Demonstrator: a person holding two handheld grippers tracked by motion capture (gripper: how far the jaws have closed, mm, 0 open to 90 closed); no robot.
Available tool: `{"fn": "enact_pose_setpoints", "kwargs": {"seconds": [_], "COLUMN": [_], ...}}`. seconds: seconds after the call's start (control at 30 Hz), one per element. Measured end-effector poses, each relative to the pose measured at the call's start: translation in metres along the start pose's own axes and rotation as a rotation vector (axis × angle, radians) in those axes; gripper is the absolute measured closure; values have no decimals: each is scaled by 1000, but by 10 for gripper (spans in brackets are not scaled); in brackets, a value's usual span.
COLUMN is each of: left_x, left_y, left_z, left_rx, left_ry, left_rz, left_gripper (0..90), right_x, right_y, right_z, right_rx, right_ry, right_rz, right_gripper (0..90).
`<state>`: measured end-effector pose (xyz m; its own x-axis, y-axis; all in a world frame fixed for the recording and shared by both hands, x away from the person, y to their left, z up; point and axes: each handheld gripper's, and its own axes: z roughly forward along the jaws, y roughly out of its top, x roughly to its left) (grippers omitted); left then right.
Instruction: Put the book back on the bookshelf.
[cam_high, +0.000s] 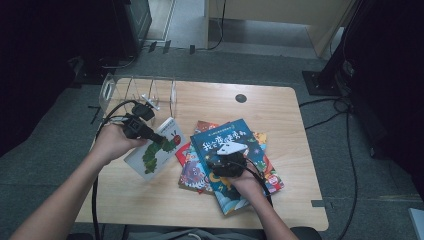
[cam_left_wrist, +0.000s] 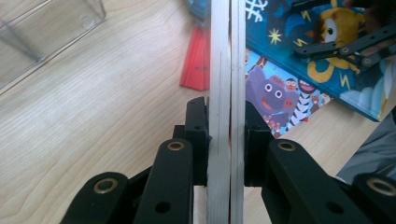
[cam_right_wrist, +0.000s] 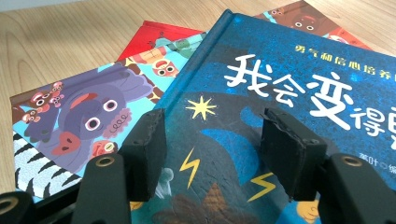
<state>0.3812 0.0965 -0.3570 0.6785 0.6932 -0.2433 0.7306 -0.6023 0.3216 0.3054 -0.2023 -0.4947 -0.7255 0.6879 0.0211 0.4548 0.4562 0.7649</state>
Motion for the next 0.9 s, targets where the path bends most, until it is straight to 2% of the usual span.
{"fn": "enact_pose_setpoints", "kwargs": {"seconds": [0.3, 0.37, 0.47, 0.63, 0.83, 0.9], "left_x": [15, 18, 25, 33, 43, 45], "left_y": [-6, -6, -4, 3, 12, 15], "left_z": [-2, -2, 0, 2, 4, 5], "left_rx": [14, 17, 30, 47, 40, 41], "left_ry": [51, 56, 54, 89, 97, 104], "left_rz": [-55, -77, -133, -174, -252, -266], "left_gripper": [787, 787, 787, 787, 787, 788], "right_x": [-1, -1, -1, -1, -1, -1], "right_y": [0, 0, 0, 0, 0, 0], "right_z": [1, 1, 1, 1, 1, 1], "right_rx": [-1, -1, 0, 0, -1, -1], "right_ry": [3, 4, 5, 6, 5, 5], "right_rz": [-3, -5, -2, -3, -2, -2], "right_gripper": [393, 392, 392, 392, 392, 392]}}
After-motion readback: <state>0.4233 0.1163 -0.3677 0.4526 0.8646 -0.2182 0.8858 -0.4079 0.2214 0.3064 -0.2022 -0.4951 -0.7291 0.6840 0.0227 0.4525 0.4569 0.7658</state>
